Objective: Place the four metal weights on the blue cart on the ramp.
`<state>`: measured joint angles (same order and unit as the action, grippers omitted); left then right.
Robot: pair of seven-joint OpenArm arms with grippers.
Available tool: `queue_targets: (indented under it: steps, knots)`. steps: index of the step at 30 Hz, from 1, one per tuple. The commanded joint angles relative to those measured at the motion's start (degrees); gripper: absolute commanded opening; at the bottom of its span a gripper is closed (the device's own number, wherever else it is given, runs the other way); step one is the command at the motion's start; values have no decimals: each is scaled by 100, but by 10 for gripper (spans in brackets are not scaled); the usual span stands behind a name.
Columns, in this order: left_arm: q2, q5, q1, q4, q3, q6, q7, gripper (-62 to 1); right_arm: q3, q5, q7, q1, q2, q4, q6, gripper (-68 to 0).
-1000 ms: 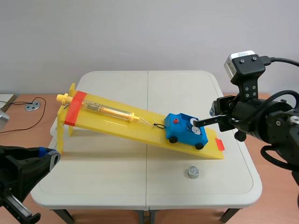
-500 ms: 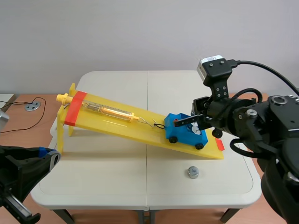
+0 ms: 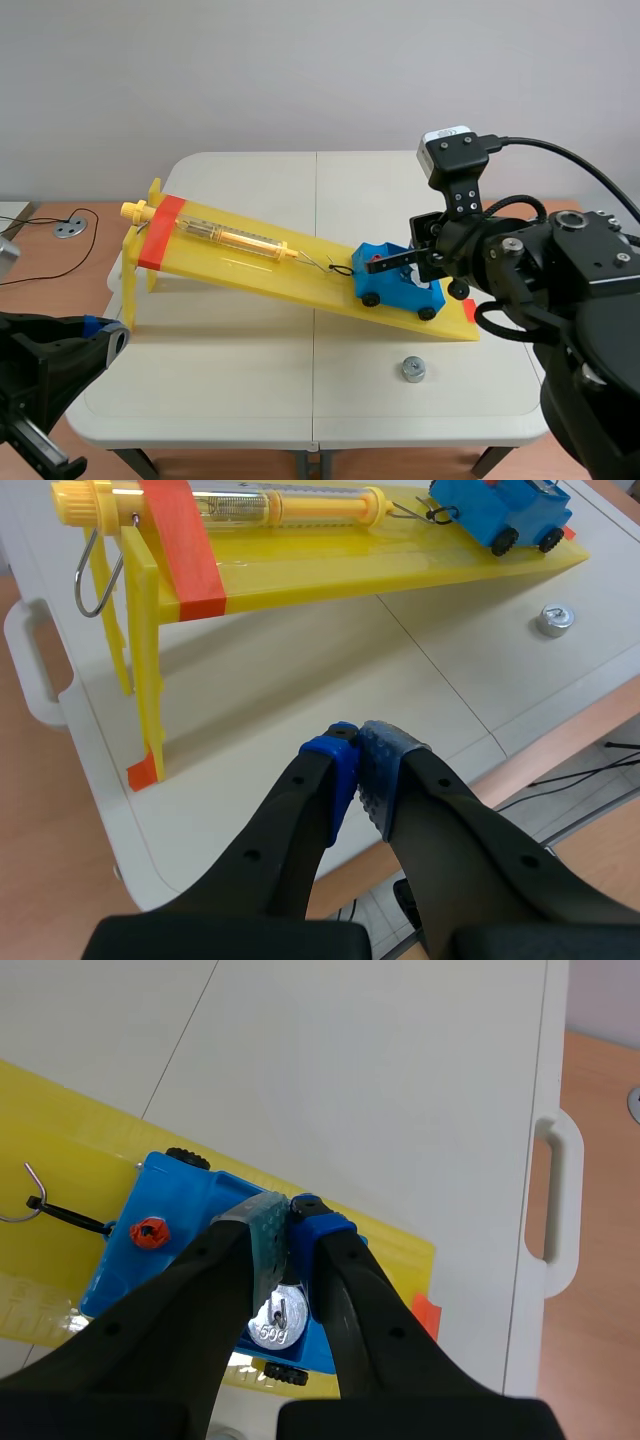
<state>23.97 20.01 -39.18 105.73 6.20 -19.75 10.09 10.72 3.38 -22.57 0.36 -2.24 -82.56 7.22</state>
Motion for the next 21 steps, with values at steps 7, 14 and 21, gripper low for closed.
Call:
queue_targets:
  steps: [7, 14, 21]
  knots:
    - [-15, 426, 114, 369, 57, -146, -551, -582, 210, -33, 901, 953, 7, 57, -343, -667]
    - [-15, 426, 114, 369, 57, -146, -551, -582, 210, -39, 1056, 1110, 20, 356, -339, -667]
    - [-15, 426, 114, 369, 57, -146, -551, -582, 210, -42, 1141, 1108, 83, 372, -313, -565]
